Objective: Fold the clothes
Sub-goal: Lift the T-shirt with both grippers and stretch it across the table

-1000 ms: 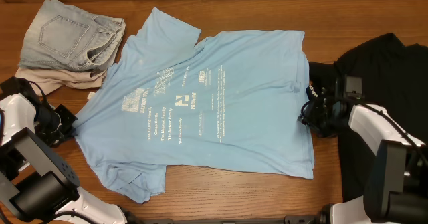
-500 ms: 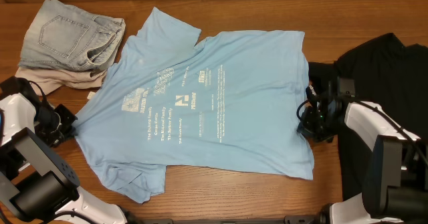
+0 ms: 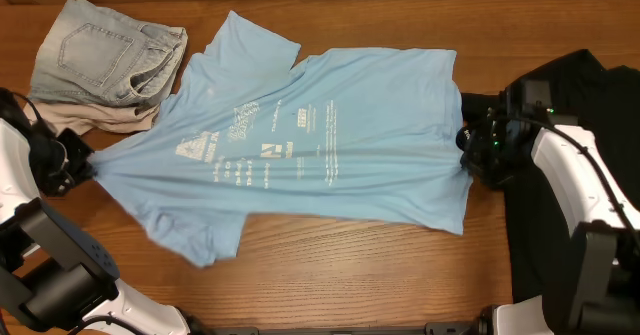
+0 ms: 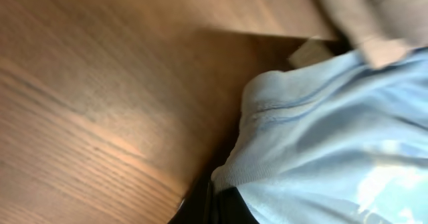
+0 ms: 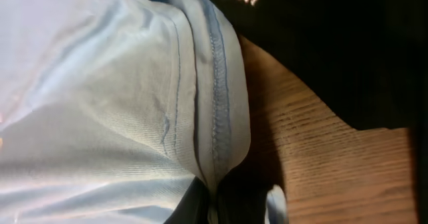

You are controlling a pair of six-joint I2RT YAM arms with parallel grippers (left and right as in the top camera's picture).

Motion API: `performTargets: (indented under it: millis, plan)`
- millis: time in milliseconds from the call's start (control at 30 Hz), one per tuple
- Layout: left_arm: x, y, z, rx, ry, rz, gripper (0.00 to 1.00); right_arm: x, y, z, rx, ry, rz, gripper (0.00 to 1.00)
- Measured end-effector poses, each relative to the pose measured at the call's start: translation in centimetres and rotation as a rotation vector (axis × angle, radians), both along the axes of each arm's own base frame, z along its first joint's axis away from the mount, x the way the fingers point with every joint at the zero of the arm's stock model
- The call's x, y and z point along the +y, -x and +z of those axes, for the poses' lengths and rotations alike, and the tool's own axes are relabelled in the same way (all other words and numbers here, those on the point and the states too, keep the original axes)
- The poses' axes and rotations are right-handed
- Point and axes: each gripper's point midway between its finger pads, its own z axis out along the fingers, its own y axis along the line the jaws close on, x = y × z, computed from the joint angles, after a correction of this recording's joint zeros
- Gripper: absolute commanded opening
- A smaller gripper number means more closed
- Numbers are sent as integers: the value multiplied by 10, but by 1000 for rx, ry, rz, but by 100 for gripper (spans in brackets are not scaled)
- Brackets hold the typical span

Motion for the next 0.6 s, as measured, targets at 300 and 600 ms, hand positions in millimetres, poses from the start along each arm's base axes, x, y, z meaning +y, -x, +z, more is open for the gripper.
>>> performTargets:
  millis: [300,600]
  plan:
    - [1,-33,37,-162,11,-70,4,-2,-10,22,-65,10,0,4]
    - [-14,-48,67,-275,67,-163,4,-4,-30,109,-289,40,13,4]
